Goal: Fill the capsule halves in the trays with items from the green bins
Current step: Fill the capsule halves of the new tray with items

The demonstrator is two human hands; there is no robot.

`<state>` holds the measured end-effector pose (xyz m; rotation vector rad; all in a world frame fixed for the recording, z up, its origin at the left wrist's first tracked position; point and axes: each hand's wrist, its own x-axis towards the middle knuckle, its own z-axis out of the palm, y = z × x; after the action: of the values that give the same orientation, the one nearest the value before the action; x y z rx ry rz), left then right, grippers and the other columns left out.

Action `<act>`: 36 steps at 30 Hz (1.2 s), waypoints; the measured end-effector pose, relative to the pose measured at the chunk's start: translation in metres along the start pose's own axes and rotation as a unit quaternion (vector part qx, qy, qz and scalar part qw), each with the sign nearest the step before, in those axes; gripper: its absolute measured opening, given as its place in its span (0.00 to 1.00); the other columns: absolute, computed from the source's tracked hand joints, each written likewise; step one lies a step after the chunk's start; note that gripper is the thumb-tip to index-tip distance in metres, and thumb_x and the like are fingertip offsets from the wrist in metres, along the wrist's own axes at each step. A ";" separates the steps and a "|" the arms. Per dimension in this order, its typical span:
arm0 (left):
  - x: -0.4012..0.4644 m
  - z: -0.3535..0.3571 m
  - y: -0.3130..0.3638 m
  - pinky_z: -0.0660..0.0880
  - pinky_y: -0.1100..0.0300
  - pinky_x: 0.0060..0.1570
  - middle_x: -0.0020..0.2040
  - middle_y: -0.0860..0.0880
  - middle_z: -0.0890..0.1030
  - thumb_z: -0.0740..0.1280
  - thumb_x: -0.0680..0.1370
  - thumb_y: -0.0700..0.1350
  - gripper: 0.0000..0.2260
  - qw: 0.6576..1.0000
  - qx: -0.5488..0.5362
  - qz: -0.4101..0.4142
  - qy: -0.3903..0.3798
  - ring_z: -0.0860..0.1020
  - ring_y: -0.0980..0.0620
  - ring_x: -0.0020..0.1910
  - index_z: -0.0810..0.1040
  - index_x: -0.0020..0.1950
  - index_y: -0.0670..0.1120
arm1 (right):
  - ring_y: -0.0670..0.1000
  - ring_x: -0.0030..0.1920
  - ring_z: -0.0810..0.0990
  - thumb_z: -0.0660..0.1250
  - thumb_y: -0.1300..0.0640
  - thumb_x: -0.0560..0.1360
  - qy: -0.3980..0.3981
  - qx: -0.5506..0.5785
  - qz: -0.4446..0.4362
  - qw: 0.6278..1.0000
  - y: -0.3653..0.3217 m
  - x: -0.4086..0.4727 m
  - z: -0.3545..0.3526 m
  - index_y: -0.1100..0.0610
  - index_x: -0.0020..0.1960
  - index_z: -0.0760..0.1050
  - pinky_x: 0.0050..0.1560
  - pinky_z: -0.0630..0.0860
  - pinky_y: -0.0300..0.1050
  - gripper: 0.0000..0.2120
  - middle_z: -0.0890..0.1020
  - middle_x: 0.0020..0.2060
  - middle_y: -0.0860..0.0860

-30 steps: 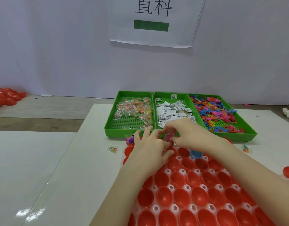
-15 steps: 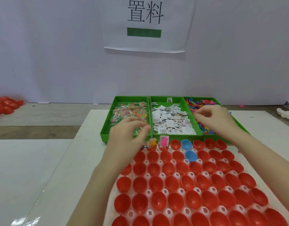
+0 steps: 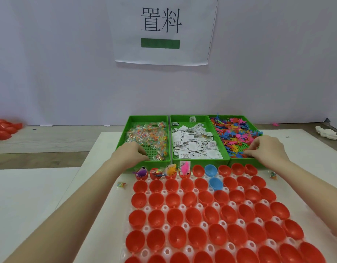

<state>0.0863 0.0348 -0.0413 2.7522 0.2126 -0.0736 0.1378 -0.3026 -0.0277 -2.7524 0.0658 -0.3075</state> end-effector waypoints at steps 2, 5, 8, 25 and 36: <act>-0.001 0.000 0.006 0.69 0.59 0.55 0.62 0.47 0.78 0.68 0.75 0.53 0.18 0.999 -0.046 0.024 0.010 0.75 0.49 0.59 0.78 0.61 0.45 | 0.56 0.45 0.77 0.73 0.56 0.70 0.040 0.017 -0.007 0.999 0.000 -0.001 0.001 0.58 0.34 0.76 0.42 0.67 0.44 0.10 0.81 0.38 0.55; 0.000 0.003 0.018 0.64 0.56 0.65 0.70 0.47 0.70 0.65 0.76 0.56 0.27 0.995 -0.071 0.052 -0.039 0.68 0.48 0.68 0.67 0.71 0.46 | 0.56 0.43 0.77 0.69 0.55 0.73 0.072 0.040 -0.010 0.997 -0.002 -0.001 0.002 0.58 0.36 0.76 0.41 0.67 0.45 0.10 0.77 0.32 0.51; 0.004 0.006 0.029 0.66 0.56 0.65 0.67 0.46 0.73 0.69 0.74 0.52 0.28 0.993 -0.093 0.057 -0.050 0.71 0.49 0.66 0.67 0.71 0.45 | 0.56 0.43 0.77 0.66 0.52 0.75 0.109 0.022 -0.005 0.994 -0.004 -0.002 0.002 0.58 0.39 0.77 0.40 0.68 0.45 0.11 0.79 0.36 0.52; -0.014 -0.006 0.028 0.74 0.60 0.51 0.44 0.43 0.82 0.68 0.75 0.39 0.04 0.894 -0.392 -0.052 0.211 0.80 0.54 0.36 0.80 0.48 0.40 | 0.57 0.49 0.76 0.49 0.56 0.81 -0.012 0.102 -0.024 0.994 -0.029 0.007 0.014 0.63 0.49 0.75 0.49 0.69 0.49 0.18 0.78 0.46 0.58; -0.085 -0.007 0.065 0.76 0.71 0.36 0.37 0.52 0.85 0.64 0.76 0.34 0.06 0.756 -0.637 0.058 0.140 0.83 0.55 0.37 0.78 0.46 0.44 | 0.50 0.25 0.65 0.66 0.52 0.75 -0.082 0.078 -0.123 0.986 -0.069 0.002 0.019 0.63 0.30 0.72 0.36 0.67 0.42 0.20 0.73 0.28 0.55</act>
<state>0.0127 -0.0342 -0.0037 1.3672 0.0956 0.3849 0.1447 -0.2315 -0.0195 -2.6190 -0.3293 -0.1428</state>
